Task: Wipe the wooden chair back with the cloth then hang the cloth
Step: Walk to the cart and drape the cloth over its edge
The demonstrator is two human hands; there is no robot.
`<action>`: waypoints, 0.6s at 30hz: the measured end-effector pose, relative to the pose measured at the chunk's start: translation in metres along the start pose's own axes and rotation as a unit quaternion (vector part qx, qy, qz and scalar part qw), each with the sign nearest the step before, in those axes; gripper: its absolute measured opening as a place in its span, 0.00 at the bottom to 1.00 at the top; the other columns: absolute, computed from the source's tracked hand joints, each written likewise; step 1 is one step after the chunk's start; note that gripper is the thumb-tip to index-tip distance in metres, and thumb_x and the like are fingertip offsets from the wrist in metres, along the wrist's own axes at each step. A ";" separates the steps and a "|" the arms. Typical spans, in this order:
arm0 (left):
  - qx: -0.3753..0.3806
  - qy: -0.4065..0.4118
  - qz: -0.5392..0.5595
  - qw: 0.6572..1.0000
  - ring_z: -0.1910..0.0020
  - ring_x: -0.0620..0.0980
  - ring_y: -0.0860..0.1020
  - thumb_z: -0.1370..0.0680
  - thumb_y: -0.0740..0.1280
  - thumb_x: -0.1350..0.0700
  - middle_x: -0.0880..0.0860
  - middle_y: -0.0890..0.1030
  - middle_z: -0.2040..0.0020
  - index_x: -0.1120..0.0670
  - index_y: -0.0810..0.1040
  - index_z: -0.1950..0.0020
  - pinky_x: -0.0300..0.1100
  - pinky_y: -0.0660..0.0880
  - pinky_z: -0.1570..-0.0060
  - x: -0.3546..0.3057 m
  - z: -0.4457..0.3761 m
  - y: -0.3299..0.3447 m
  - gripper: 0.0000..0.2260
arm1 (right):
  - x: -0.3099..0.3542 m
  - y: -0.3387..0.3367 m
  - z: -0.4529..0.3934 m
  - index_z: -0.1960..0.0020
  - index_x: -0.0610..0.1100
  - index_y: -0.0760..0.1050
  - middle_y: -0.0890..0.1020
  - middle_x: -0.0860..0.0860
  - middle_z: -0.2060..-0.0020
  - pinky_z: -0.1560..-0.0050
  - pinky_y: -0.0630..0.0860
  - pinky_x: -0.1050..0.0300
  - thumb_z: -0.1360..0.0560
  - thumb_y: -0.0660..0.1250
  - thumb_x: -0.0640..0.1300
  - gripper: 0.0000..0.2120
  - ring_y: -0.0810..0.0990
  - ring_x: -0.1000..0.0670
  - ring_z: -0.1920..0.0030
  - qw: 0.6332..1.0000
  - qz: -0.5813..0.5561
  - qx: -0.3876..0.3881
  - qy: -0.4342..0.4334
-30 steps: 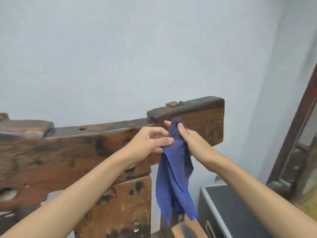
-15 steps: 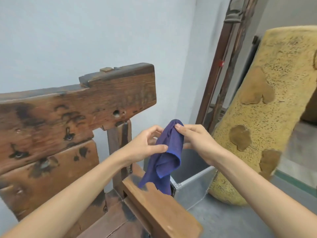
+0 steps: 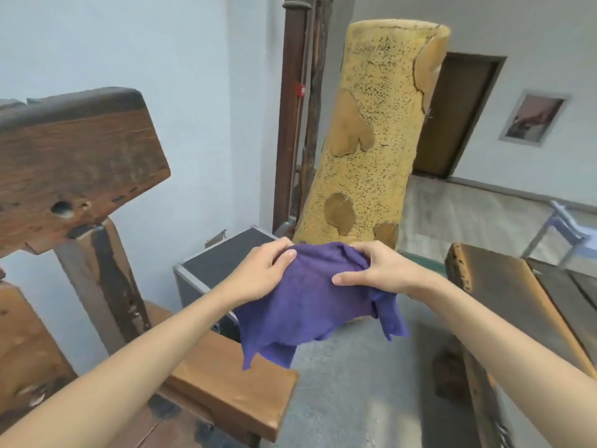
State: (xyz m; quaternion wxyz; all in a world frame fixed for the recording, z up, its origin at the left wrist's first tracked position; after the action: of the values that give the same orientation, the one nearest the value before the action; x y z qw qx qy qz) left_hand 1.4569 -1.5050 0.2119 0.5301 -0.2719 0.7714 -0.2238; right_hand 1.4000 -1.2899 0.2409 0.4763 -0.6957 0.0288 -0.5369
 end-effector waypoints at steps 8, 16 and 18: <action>0.100 0.074 -0.099 0.987 0.57 0.50 0.77 0.15 0.59 0.46 0.45 0.79 0.60 0.46 0.74 0.52 0.54 0.76 0.51 -0.013 -0.073 0.107 0.09 | -0.142 -0.068 0.044 0.49 0.49 0.83 0.87 0.47 0.52 0.43 0.78 0.44 0.22 0.71 0.40 0.06 0.83 0.49 0.54 0.995 0.047 0.002 0.089; 0.180 0.103 -0.112 0.972 0.65 0.44 0.74 0.17 0.63 0.44 0.45 0.76 0.67 0.45 0.72 0.62 0.48 0.71 0.59 -0.028 -0.205 0.227 0.15 | -0.275 -0.157 0.034 0.45 0.52 0.82 0.85 0.56 0.51 0.46 0.74 0.55 0.21 0.61 0.35 0.16 0.82 0.50 0.47 0.979 0.137 -0.095 0.118; 0.197 0.097 -0.114 0.969 0.67 0.41 0.72 0.19 0.66 0.41 0.45 0.76 0.69 0.46 0.73 0.65 0.46 0.69 0.62 -0.029 -0.241 0.251 0.17 | -0.307 -0.182 0.024 0.44 0.51 0.82 0.85 0.56 0.50 0.46 0.73 0.56 0.21 0.61 0.35 0.16 0.81 0.52 0.46 0.975 0.129 -0.124 0.129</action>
State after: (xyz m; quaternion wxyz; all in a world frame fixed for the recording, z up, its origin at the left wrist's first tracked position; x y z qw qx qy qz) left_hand 1.1927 -1.2833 0.1545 0.4666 -0.2253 0.7239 -0.4555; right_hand 1.2034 -1.0066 0.1467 0.4441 -0.6645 0.2456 -0.5486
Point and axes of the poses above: each hand's wrist, its own z-axis away from the middle knuckle, its own y-axis out of the palm, x = y × z, the point moved 6 cm from there along -z, towards the middle knuckle
